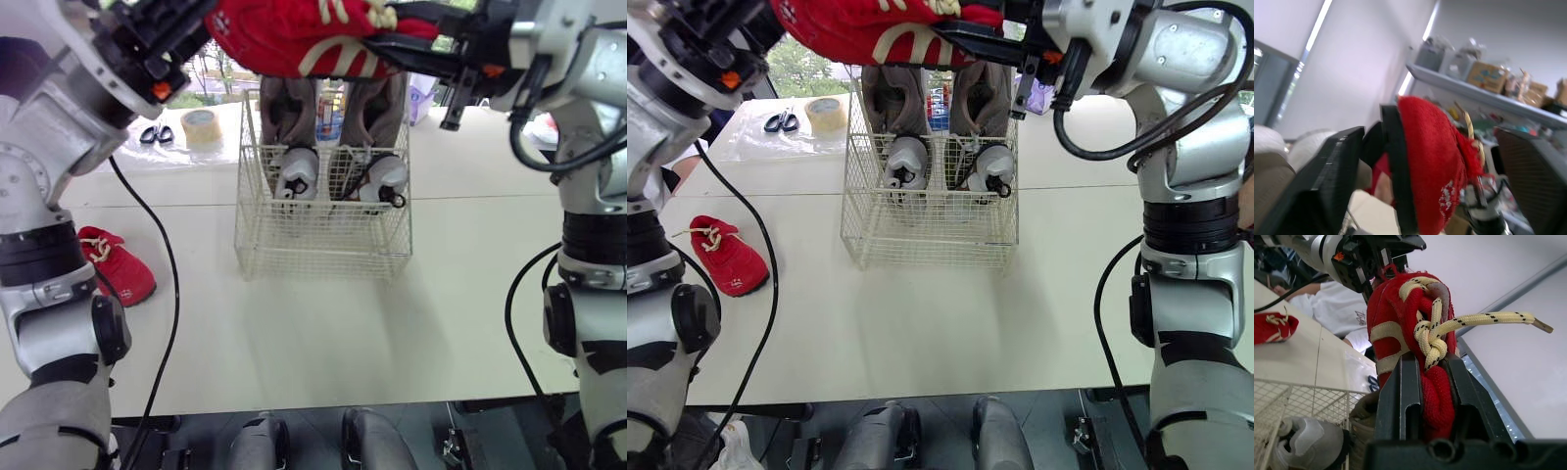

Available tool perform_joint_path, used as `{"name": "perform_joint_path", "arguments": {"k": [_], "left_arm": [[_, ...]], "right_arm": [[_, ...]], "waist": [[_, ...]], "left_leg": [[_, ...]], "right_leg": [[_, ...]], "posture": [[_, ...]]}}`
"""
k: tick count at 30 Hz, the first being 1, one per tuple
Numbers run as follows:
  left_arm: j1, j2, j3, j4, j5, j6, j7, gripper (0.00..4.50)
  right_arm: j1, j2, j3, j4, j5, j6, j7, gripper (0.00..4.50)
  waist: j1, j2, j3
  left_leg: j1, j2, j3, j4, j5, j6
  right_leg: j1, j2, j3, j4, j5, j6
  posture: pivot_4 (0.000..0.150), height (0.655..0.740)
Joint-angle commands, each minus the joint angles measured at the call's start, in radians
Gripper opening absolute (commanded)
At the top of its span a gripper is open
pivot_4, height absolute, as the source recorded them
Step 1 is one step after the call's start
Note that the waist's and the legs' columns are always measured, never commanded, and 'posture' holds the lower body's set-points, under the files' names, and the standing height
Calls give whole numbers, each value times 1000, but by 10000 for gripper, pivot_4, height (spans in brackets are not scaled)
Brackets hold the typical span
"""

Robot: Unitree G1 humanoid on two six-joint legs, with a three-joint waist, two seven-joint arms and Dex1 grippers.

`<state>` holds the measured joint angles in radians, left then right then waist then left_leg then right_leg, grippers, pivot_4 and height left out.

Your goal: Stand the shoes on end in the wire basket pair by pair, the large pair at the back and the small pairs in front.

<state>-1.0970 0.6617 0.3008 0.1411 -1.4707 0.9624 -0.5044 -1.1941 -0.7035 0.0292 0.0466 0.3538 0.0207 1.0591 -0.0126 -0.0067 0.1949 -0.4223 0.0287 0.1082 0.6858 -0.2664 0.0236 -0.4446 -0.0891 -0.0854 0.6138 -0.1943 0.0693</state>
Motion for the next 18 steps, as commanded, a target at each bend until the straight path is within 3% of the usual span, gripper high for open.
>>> {"name": "perform_joint_path", "arguments": {"k": [1,6,9,13,15,17,18], "left_arm": [[-45,0,3,11,27,21,-56,27729],[-57,-24,19,29,46,30,-64,3861],[-51,-43,41,24,43,26,-44,2946],[-14,-90,105,-23,5,-11,32,2946],[2,-134,146,-52,-7,-62,81,2946],[20,-210,181,-98,-15,-142,129,2946],[26,-249,191,-120,-16,-178,151,2946]], "right_arm": [[-37,2,-24,-15,-23,-48,-5,1119],[-12,-7,-26,-42,-45,-58,-7,1119],[1,-9,-37,-44,-54,-50,-23,1119],[64,-4,-160,-60,87,173,-133,19716],[98,32,-290,-61,235,311,-257,29559],[162,127,-410,-111,403,407,-426,40698],[188,180,-445,-143,470,432,-500,44206]], "waist": [[0,0,0],[1,0,0],[1,0,0],[3,-1,0],[3,-1,0],[5,-2,-1],[6,-3,-1]], "left_leg": [[0,0,0,0,0,0],[0,0,0,0,0,0],[0,0,0,0,0,0],[0,0,-1,0,0,0],[0,0,-1,0,0,0],[0,0,-1,0,0,0],[1,0,-1,0,0,0]], "right_leg": [[0,0,0,0,0,0],[0,0,0,0,0,0],[0,0,0,0,0,0],[0,-1,0,0,0,0],[1,-1,0,0,0,0],[1,-2,0,0,0,0],[1,-2,0,0,0,0]], "posture": [[1500,7400],[1500,7400],[1500,7400],[1500,7400],[1500,7400],[1500,7400],[1500,7400]]}}
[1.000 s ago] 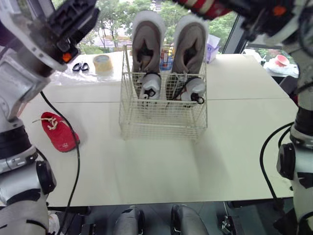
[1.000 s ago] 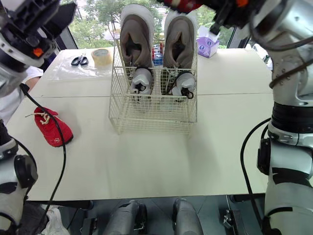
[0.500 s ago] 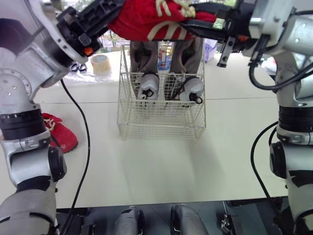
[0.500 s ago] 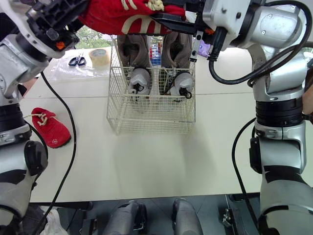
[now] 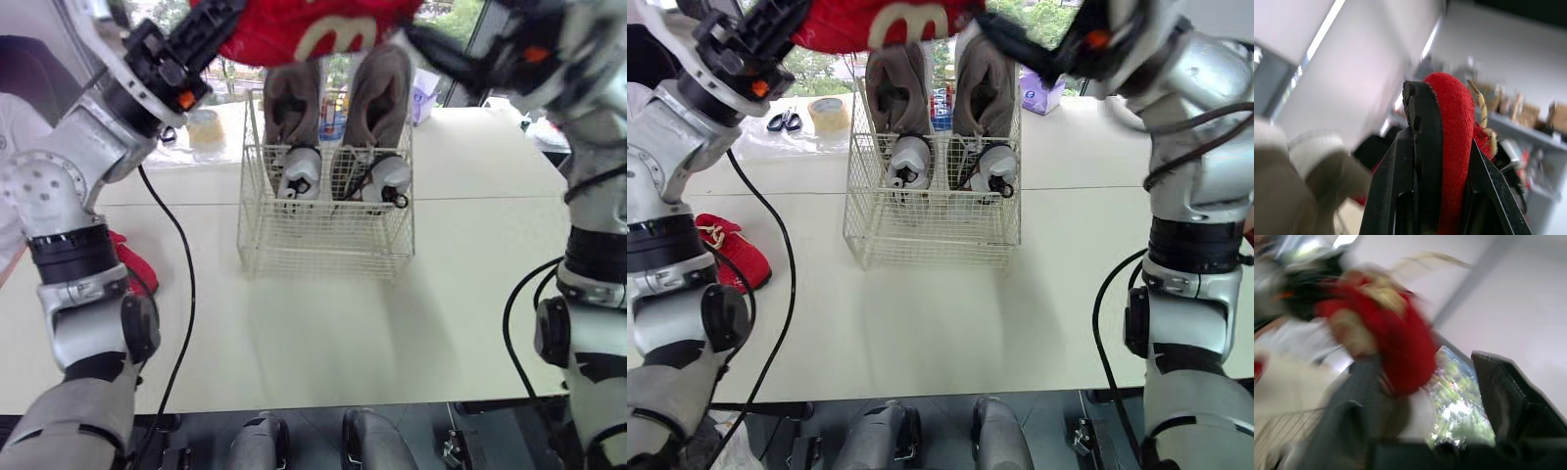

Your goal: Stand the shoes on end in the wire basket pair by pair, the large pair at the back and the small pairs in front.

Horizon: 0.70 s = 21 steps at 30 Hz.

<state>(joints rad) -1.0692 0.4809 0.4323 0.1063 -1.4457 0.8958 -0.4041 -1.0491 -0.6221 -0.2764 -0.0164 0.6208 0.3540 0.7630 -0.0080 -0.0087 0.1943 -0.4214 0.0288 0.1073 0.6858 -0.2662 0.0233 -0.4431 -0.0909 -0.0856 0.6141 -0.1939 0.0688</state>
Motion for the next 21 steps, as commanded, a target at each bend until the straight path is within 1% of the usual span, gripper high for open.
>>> {"name": "perform_joint_path", "arguments": {"k": [1,3,5,7,10,13,14,19,21], "left_arm": [[3,-114,68,-110,-40,-153,72,2946],[13,-184,65,-150,-25,-214,98,2946],[27,-252,50,-181,-2,-268,116,2946],[37,-296,25,-176,18,-289,113,2946],[34,-331,-12,-149,51,-305,103,2946],[34,-345,-36,-143,56,-302,88,2946],[39,-351,-48,-149,55,-298,87,2946],[92,-377,-105,-189,60,-264,94,2946],[122,-386,-132,-201,83,-260,97,2946]], "right_arm": [[65,170,-176,-113,291,121,-296,44206],[80,303,-222,-152,403,120,-468,44206],[101,450,-240,-192,559,111,-615,44206],[123,566,-208,-223,652,117,-678,44206],[121,659,-138,-256,681,106,-704,44206],[111,694,-87,-266,672,89,-710,44206],[112,701,-73,-269,670,84,-709,44206],[105,690,-32,-265,673,74,-694,44206],[101,680,-23,-263,672,73,-687,44206]], "waist": [[1,0,0],[-2,0,0],[-4,0,0],[-4,0,0],[-4,1,0],[-2,1,0],[-2,0,0],[-3,0,0],[-4,0,0]], "left_leg": [[0,0,-1,0,0,0],[1,0,0,-1,0,-1],[1,0,0,-1,1,-1],[1,1,0,-1,1,-1],[1,2,0,-2,1,-1],[0,1,0,-2,0,0],[-1,1,-1,-1,-1,3],[-2,1,-1,-1,-2,4],[-2,1,-1,-1,-2,4]], "right_leg": [[1,0,-1,0,0,0],[1,0,-1,1,1,-1],[0,1,0,1,1,-1],[0,2,0,1,1,-1],[-1,4,0,1,1,-1],[-1,3,0,0,1,-1],[-1,3,0,0,1,-1],[0,3,0,0,1,-1],[-1,3,0,0,1,-1]], "posture": [[1500,7400],[1500,7400],[1500,7400],[1500,7400],[1500,7400],[1500,7400],[1500,7400],[1500,7400],[1500,7400]]}}
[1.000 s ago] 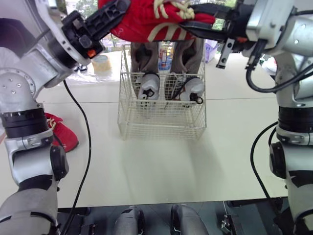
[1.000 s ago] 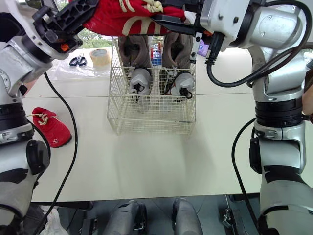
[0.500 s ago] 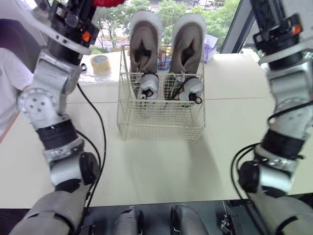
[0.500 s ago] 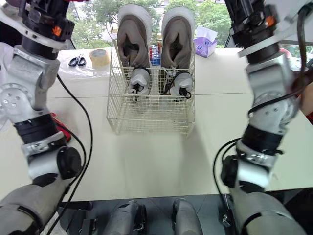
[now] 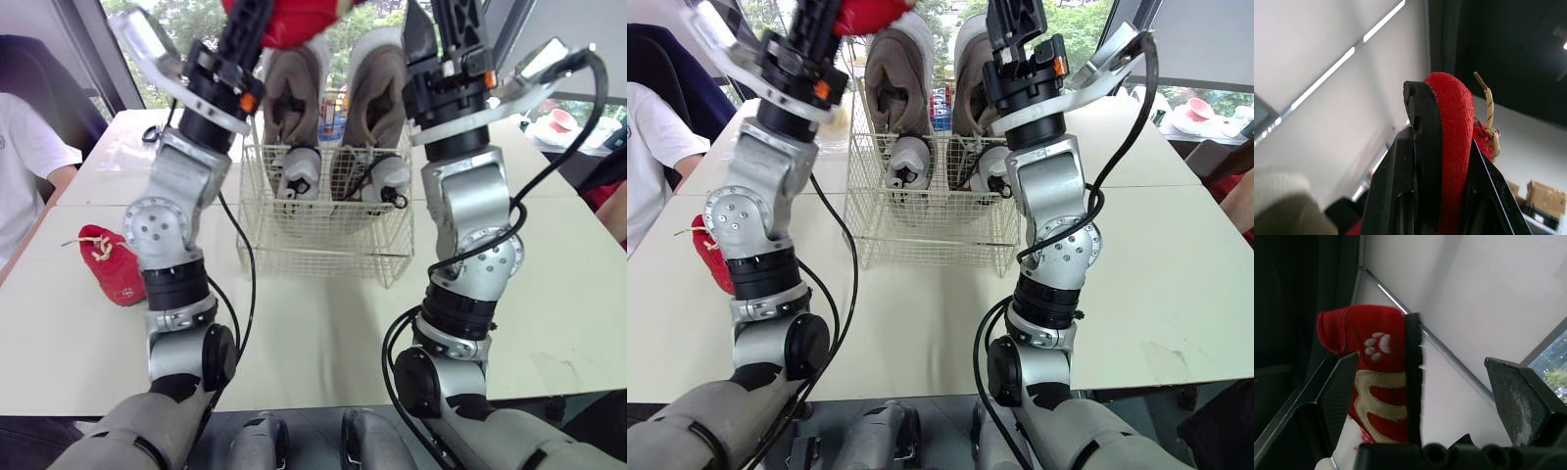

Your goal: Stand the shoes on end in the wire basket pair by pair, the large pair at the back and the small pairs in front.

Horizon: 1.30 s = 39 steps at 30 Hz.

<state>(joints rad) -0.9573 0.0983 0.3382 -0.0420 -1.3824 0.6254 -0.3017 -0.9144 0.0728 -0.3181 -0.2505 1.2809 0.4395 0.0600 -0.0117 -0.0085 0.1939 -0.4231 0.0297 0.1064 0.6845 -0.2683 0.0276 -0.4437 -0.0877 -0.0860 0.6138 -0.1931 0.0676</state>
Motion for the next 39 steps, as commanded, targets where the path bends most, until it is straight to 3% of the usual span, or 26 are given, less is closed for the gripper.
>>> {"name": "perform_joint_path", "arguments": {"k": [1,8,11,13,16,18,24,25,28,30,36,39], "left_arm": [[32,-16,-46,-53,23,10,9,2946],[96,-27,-63,-78,31,11,18,2946],[97,-23,-64,-79,40,6,19,2946],[99,-17,-66,-80,49,5,17,2946],[107,1,-78,-88,75,10,14,2946],[120,8,-84,-100,87,14,18,13113],[194,70,-76,-186,92,46,43,42767],[221,89,-76,-214,100,55,55,44718],[284,136,-94,-275,126,76,95,44718],[340,182,-114,-339,201,78,136,44718],[470,333,-92,-530,238,131,248,44718],[506,418,-56,-592,150,174,313,44718]], "right_arm": [[-38,-19,20,-31,15,-14,20,44206],[-55,-32,26,-28,37,-17,29,44206],[-51,-39,31,-29,44,-10,30,35688],[-50,-42,33,-28,48,-8,32,26221],[-52,-46,36,-26,54,-4,29,15612],[-53,-49,36,-27,59,1,23,12231],[-79,-73,19,-19,76,5,18,12152],[-87,-83,13,-14,81,6,20,12152],[-111,-127,-6,1,101,14,34,12152],[-133,-225,-27,26,104,53,90,12152],[-140,-685,32,93,-57,208,520,12152],[-142,-853,90,125,-135,260,727,12152]], "waist": [[-1,0,0],[0,0,0],[1,0,0],[0,0,0],[-1,0,0],[-1,0,0],[-1,0,0],[-2,0,0],[-1,0,0],[1,1,0],[2,0,0],[-2,0,1]], "left_leg": [[0,0,0,0,0,0],[0,0,-1,0,-1,1],[0,0,-1,0,-1,2],[0,0,-1,0,-1,2],[0,0,-1,0,-1,2],[0,0,-1,0,-1,2],[0,1,-1,0,-1,2],[0,1,-1,0,-1,2],[0,1,-1,0,-1,2],[0,1,-1,0,-1,2],[-2,0,-1,0,-3,6],[-1,0,0,-1,-4,6]], "right_leg": [[0,0,0,0,0,0],[-1,0,0,-1,0,0],[0,0,0,-1,0,0],[0,0,0,-1,0,0],[-1,0,0,-1,0,0],[-1,0,0,-1,0,0],[-1,0,0,-1,0,0],[-1,0,0,-1,0,0],[-1,0,0,-1,0,0],[-1,0,0,-1,0,0],[-1,-1,-1,-3,0,0],[-2,-1,0,-3,0,0]], "posture": [[1500,7400],[1500,7400],[1500,7400],[1500,7400],[1500,7400],[1500,7400],[1500,7400],[1500,7400],[1500,7400],[1500,7400],[1500,7400],[1500,7400]]}}
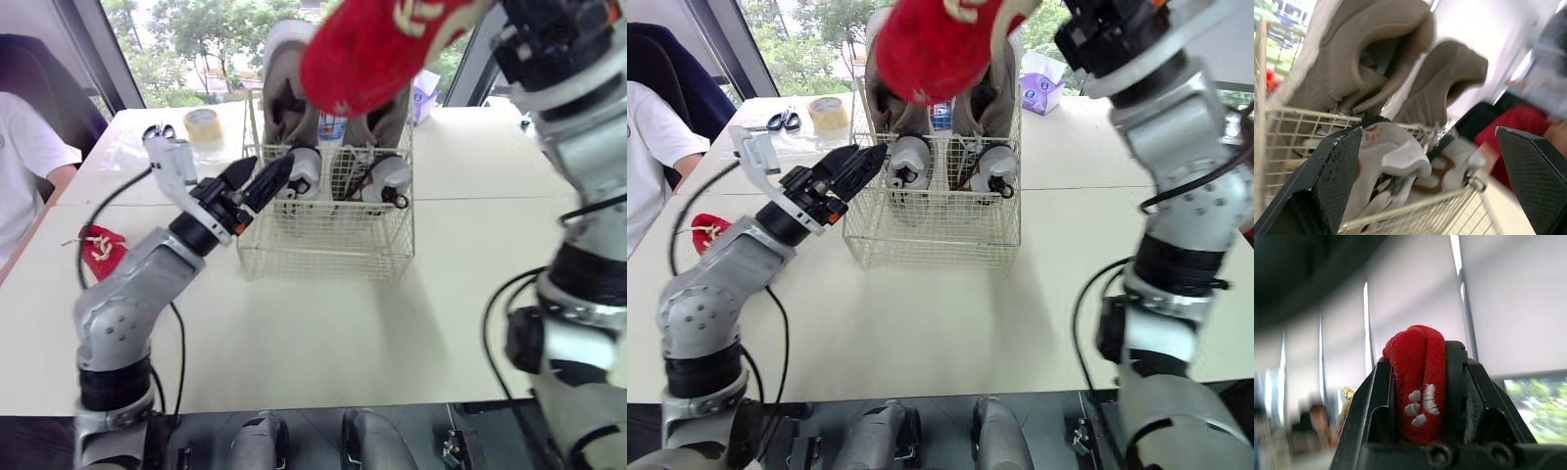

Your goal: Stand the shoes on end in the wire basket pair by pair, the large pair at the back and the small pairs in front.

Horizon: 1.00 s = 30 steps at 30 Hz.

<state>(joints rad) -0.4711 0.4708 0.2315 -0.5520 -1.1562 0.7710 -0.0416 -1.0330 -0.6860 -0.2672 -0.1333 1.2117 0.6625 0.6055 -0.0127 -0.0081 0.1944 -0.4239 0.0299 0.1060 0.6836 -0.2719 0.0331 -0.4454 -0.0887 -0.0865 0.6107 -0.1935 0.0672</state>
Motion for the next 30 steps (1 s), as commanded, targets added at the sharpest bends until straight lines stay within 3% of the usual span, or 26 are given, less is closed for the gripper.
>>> {"name": "perform_joint_path", "arguments": {"k": [1,7,15,21,27,28,30], "left_arm": [[39,70,66,-100,-120,39,65,44718],[161,148,88,-135,-208,44,78,44718],[147,155,62,-84,-220,25,71,44718],[142,178,69,-78,-225,28,70,44718],[149,289,24,-126,5,53,93,45000],[143,307,47,-113,12,50,86,45000],[135,330,81,-98,28,45,79,45000]], "right_arm": [[-16,-137,59,17,-94,49,242,12152],[48,-227,160,53,-261,33,451,12152],[137,-153,305,164,-591,-258,602,12152],[168,-103,299,252,-646,-319,676,12152],[192,-96,280,277,-660,-320,703,42070],[184,-98,260,267,-645,-300,689,44615],[175,-113,228,235,-614,-254,676,44615]], "waist": [[-2,0,0],[3,0,0],[24,0,0],[25,-1,0],[25,0,0],[25,0,0],[25,-1,0]], "left_leg": [[1,1,0,0,0,0],[1,1,0,0,0,-1],[0,0,1,1,1,-1],[0,0,1,1,3,-6],[0,0,1,1,3,-5],[0,0,1,1,2,-4],[0,0,1,1,2,-4]], "right_leg": [[0,0,0,0,0,0],[0,0,0,0,-2,-3],[0,0,0,0,-2,-3],[0,0,0,0,0,0],[0,1,0,0,0,-1],[0,1,0,0,0,-1],[0,1,0,0,-1,-3]], "posture": [[1500,7400],[1500,7400],[1500,7400],[1500,7400],[1500,7400],[1500,7400],[1500,7400]]}}
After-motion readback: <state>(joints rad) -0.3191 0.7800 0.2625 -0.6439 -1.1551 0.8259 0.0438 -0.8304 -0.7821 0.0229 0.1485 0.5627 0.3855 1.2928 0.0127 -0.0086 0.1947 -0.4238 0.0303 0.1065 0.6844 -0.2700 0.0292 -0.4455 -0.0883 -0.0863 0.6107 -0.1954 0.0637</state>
